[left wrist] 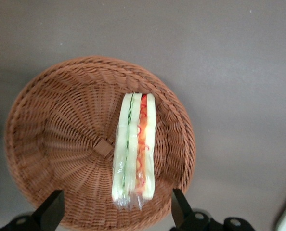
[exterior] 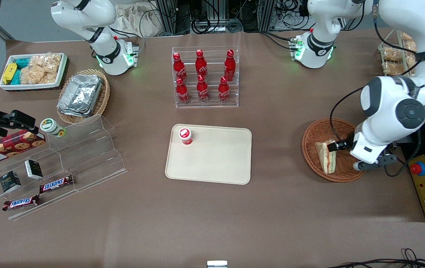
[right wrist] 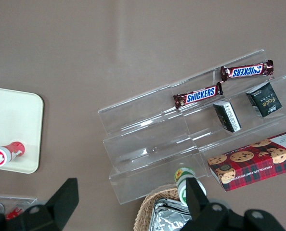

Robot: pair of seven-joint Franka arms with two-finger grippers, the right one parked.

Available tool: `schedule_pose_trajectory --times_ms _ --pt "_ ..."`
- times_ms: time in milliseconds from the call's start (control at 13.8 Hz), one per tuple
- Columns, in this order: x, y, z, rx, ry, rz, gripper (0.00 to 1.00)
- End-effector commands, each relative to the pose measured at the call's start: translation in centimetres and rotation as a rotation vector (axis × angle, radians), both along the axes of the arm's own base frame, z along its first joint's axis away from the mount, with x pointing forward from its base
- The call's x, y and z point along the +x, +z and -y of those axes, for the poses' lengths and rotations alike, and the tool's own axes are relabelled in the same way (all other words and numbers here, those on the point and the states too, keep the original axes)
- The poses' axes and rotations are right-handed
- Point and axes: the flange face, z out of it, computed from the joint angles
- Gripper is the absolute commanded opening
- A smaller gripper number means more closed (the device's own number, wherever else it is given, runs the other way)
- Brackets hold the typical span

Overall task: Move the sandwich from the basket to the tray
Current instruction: 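Lower the left gripper and close it on the wrapped sandwich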

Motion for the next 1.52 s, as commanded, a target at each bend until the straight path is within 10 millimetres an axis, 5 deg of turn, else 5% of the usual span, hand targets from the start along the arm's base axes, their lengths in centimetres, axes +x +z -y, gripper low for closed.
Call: schedule_pose_trajectory --times_ms 0,218,435,871,944,1089,1452 --pt "-1.2 -2.6 0.9 0.001 -0.007 0.02 1.0" --pt "-2.5 -6.5 1.2 -0.001 -0.019 0.047 1.0" --pt "-2.6 -8.2 1.4 0.0 -0.027 0.041 0.97" --pt "-2.6 -7.9 1.4 0.003 -0.041 0.04 0.33" --pt "-2.4 -7.4 1.5 0.003 -0.043 0.042 0.28" --pt "-1.0 -3.2 2.4 0.013 -0.058 0.011 0.21" --pt "1.6 13.0 5.1 0.068 -0.104 -0.144 0.11"
